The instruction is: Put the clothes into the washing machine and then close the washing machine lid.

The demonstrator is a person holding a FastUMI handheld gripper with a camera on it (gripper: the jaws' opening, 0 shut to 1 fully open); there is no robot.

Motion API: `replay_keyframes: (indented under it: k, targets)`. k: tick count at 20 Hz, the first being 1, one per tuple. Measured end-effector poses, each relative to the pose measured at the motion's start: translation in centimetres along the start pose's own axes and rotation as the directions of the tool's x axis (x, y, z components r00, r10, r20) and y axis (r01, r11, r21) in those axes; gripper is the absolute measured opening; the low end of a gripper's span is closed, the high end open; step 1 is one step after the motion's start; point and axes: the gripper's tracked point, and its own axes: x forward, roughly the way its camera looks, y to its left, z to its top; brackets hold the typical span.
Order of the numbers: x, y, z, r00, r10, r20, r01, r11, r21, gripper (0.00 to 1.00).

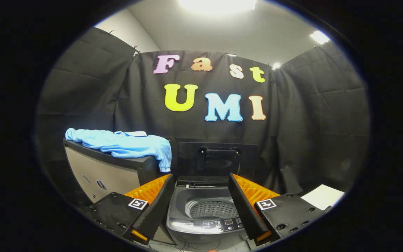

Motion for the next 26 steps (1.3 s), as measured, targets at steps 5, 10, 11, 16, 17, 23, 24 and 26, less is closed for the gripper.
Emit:
replay_keyframes:
  k: [5,10,11,16,17,23,24,26]
  targets:
    - [0.7,0.8,0.7,1.000,0.021,-0.006,-0.021,1.000,0.005,0.97]
    - [2.2,2.4,2.4,0.998,0.057,-0.029,-0.057,0.998,0.028,0.97]
    - [2.6,2.8,2.7,0.997,0.068,-0.032,-0.067,0.997,0.030,0.97]
    - [4.1,5.6,6.0,0.990,0.141,-0.007,-0.140,0.989,0.046,0.97]
    - [4.5,6.2,6.6,0.988,0.157,-0.002,-0.156,0.987,0.044,0.97]
    - [6.4,10.9,9.4,0.965,0.261,0.008,-0.262,0.965,0.026,0.97]
    - [6.6,11.7,9.7,0.960,0.278,0.007,-0.278,0.960,0.028,0.97]
    - [7.1,13.3,10.4,0.951,0.310,0.004,-0.310,0.950,0.027,0.97]
